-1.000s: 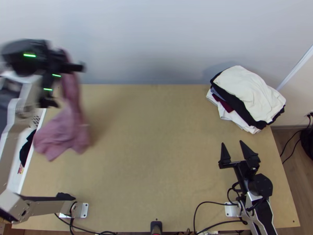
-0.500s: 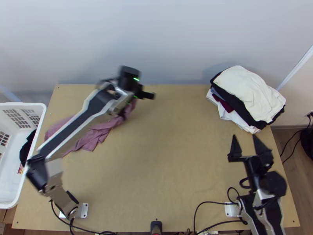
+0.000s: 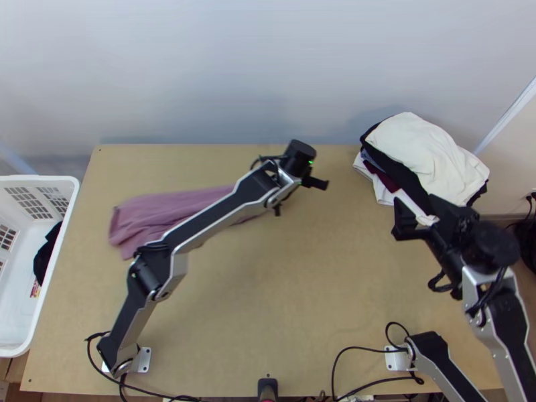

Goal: Fold the t-shirt

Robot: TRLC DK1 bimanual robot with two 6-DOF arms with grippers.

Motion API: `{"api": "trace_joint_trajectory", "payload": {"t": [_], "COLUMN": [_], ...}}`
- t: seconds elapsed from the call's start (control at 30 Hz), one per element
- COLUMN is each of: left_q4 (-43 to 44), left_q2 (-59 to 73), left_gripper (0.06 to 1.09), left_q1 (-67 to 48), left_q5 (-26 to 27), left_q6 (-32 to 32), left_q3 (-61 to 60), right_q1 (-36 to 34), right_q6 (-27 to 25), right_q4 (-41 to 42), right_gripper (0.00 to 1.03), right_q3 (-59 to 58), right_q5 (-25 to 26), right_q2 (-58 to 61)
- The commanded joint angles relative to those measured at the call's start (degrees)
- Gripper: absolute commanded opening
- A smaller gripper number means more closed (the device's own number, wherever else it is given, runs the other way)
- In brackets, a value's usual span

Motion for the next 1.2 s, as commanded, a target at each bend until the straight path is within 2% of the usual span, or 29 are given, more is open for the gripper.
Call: {"api": "trace_joint_trajectory", "payload": {"t": [0.0, 0.13, 0.17, 0.23, 0.27, 0.3, 0.57, 0.73, 0.83, 0.9, 1.07, 1.1, 1.13, 1.17], "left_q4": [5.89, 10.64, 10.64, 10.9, 11.43, 12.04, 15.38, 12.04, 9.32, 7.91, 5.28, 4.84, 4.57, 4.31], "left_q2": [1.99, 5.06, 5.33, 5.59, 5.33, 5.15, -1.09, -5.66, -8.74, -11.11, -17.09, -18.23, -19.37, -20.43], "left_gripper": [0.09, 0.1, 0.19, 0.69, 0.98, 1.05, 1.05, 1.05, 1.05, 1.05, 1.05, 1.05, 1.05, 1.05], "left_q1": [-1.68, -2.38, -2.64, -2.91, -2.91, -2.82, 0.26, 5.44, 9.05, 11.86, 19.15, 20.56, 22.14, 23.46], "left_q5": [0.77, 2.44, 2.7, 2.88, 3.84, 4.37, 4.81, 5.25, 5.25, 5.25, 5.34, 5.34, 5.34, 5.34], "left_q6": [-1.28, -1.2, -1.11, -0.32, 0.03, 0.03, -0.41, 0.56, 0.91, 0.91, 0.83, 0.83, 0.83, 0.74], "left_q3": [2.44, 2.79, 2.79, 2.71, 2.79, 2.79, 2.79, 2.62, 2.44, 2.27, 1.92, 1.65, 1.39, 1.12], "right_q1": [0.4, 2.34, 3.13, 3.83, 4.18, 4.53, 6.47, 12.44, 17.72, 23.43, 34.15, 35.47, 36.53, 37.58], "right_q6": [3.12, 5.76, 5.76, 5.76, 5.76, 5.76, 4.88, 0.13, -4.44, -8.31, -16.57, -18.5, -20.52, -22.19], "right_q4": [-3.95, -8.34, -8.61, -9.4, -10.19, -10.72, -15.29, -15.55, -15.73, -15.37, -13.7, -12.21, -10.89, -10.36], "right_gripper": [0.99, 0.99, 0.99, 0.99, 0.99, 0.99, 0.99, 0.99, 0.94, 0.94, 0.92, 0.93, 1.0, 0.99], "right_q3": [5.04, 7.77, 7.68, 7.24, 7.41, 7.68, 11.72, 13.74, 14.53, 14.36, 13.39, 12.78, 12.25, 12.25], "right_q5": [-0.59, -1.82, -1.82, -1.82, -1.82, -1.82, -1.74, -1.65, -0.68, 2.83, 7.32, 8.2, 8.37, 8.37], "right_q2": [2.54, 4.64, 4.64, 5.0, 5.26, 5.61, 10.88, 13.7, 15.89, 16.86, 20.11, 20.82, 21.52, 22.66]}}
